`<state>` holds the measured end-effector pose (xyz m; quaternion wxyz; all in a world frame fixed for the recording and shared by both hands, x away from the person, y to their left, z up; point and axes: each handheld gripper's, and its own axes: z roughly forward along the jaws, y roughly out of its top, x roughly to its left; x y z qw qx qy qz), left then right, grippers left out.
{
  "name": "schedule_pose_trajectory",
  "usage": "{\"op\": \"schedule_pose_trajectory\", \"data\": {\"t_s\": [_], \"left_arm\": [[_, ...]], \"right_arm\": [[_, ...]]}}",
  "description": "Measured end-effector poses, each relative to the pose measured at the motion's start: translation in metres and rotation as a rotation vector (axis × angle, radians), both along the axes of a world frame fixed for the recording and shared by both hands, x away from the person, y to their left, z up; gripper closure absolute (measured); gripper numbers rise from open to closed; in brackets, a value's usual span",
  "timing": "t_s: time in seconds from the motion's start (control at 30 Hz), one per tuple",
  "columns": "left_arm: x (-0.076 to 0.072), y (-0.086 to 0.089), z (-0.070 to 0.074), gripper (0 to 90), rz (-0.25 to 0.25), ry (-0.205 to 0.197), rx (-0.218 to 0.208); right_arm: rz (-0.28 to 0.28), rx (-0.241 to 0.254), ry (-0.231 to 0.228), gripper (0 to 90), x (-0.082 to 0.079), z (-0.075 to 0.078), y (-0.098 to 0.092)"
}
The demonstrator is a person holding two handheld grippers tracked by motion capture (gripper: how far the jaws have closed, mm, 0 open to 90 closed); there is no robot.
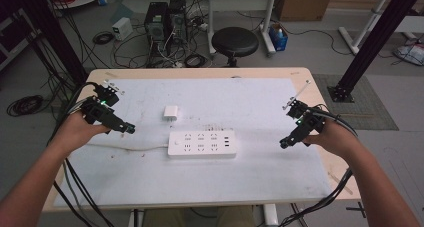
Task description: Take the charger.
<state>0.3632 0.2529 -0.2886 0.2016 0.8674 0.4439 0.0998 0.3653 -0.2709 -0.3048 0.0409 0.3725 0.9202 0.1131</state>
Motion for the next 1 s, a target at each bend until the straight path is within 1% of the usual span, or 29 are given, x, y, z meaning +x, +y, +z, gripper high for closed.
{"op": "schedule_pose_trajectory", "data": {"t_s": [0.1,0.2,0.3,0.4,0.5,0.63,0.7,0.73,0.83,0.87,0.93,0.97,1.0], "left_arm": [[0.001,-0.001,0.002,4.8,0.007,-0.004,-0.011],[0.004,-0.004,0.002,4.8,0.023,-0.010,-0.020],[0.006,-0.008,0.003,4.8,0.033,-0.015,-0.034],[0.009,-0.014,0.005,4.8,0.058,-0.013,-0.043],[0.015,-0.022,0.005,4.8,0.069,0.016,-0.043],[0.022,-0.031,0.003,4.8,0.077,0.023,-0.044],[0.030,-0.041,0.002,4.8,0.085,0.033,-0.046],[0.030,-0.041,0.002,4.8,0.085,0.033,-0.046],[0.041,-0.048,0.002,4.8,0.122,0.038,-0.062],[0.045,-0.050,0.003,4.8,0.144,0.038,-0.073],[0.051,-0.052,0.003,4.8,0.173,0.041,-0.082],[0.051,-0.052,0.003,4.8,0.173,0.041,-0.082],[0.059,-0.055,0.001,4.8,0.202,0.057,-0.086]], "right_arm": [[0.005,0.003,-0.006,3.3,0.000,0.000,-0.001],[-0.005,0.011,-0.024,3.3,0.001,0.000,-0.003],[-0.004,0.013,-0.028,3.3,0.001,-0.001,-0.004],[-0.002,0.015,-0.030,3.3,0.001,-0.003,-0.005],[-0.002,0.024,-0.036,3.3,0.000,-0.003,-0.005],[0.005,0.017,-0.031,3.3,0.000,-0.005,-0.004],[0.004,0.016,-0.027,3.3,0.001,-0.005,-0.003],[0.004,0.016,-0.027,3.3,0.001,-0.005,-0.003],[0.004,0.015,-0.024,3.3,0.002,-0.006,-0.002],[0.005,0.014,-0.021,3.3,0.002,-0.006,-0.002],[0.007,0.013,-0.019,3.3,0.003,-0.007,-0.002],[0.007,0.013,-0.019,3.3,0.003,-0.007,-0.002],[0.006,0.012,-0.017,3.3,0.003,-0.007,-0.002]]}}
